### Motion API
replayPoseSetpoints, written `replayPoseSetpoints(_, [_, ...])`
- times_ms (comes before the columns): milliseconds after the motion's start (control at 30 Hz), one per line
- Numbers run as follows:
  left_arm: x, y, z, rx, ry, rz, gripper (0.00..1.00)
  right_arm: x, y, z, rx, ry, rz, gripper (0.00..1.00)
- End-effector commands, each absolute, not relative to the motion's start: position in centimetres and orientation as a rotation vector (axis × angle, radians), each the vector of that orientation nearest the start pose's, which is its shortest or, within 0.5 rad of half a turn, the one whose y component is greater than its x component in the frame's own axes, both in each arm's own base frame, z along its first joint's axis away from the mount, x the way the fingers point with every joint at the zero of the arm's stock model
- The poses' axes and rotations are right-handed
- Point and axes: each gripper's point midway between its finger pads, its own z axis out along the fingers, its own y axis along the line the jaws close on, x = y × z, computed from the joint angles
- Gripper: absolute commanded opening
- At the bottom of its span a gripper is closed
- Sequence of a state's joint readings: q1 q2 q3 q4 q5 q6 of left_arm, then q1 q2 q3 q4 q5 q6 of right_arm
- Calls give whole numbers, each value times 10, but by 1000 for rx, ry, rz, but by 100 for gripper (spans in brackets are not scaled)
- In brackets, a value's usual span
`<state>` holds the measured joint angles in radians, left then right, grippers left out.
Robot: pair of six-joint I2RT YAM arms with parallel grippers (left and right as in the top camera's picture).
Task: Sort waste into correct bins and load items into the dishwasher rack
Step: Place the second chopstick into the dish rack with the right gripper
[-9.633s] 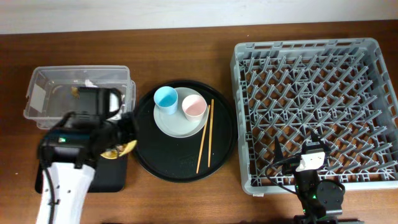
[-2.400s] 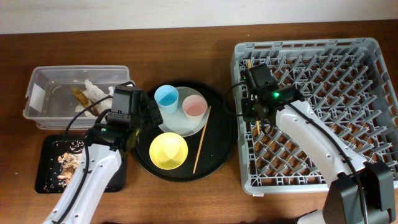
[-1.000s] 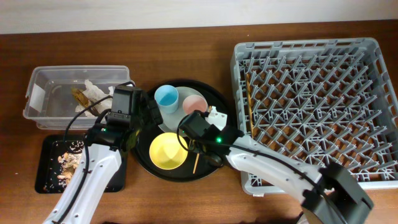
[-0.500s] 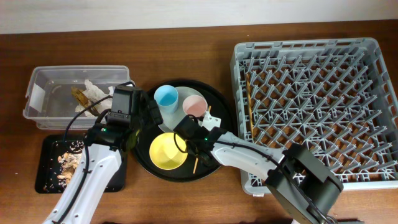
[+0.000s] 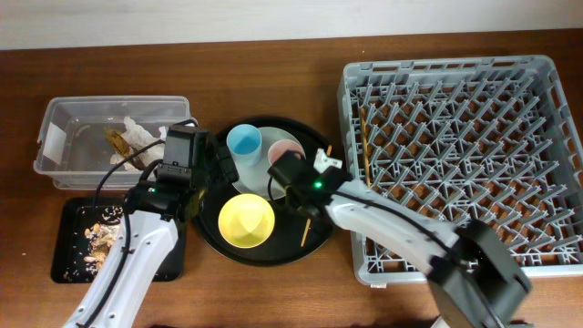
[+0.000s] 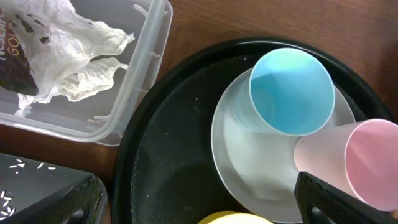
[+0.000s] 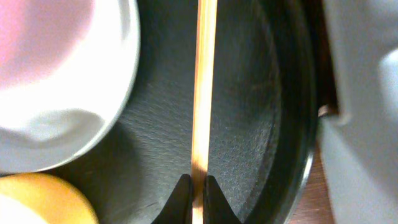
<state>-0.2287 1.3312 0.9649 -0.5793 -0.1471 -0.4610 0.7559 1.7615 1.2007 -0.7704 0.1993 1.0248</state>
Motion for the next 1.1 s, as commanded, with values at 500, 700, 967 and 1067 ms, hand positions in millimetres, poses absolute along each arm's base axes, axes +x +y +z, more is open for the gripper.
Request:
replayPoseSetpoints(500, [350,-53,149,-348,2456,-98,99,363,106,139,-139,2655,64,4])
replayPoseSetpoints(700, [350,-53,149,-348,2456,-98,99,373,113,114,-144,2693,82,5])
replayPoseSetpoints(967, [350,-53,149,-348,2456,-98,99,370,112,109,-18,2709,108,6])
replayPoseSetpoints(1067, [350,-53,149,-348,2456,-98,99,371,112,105,-18,2701,111,6])
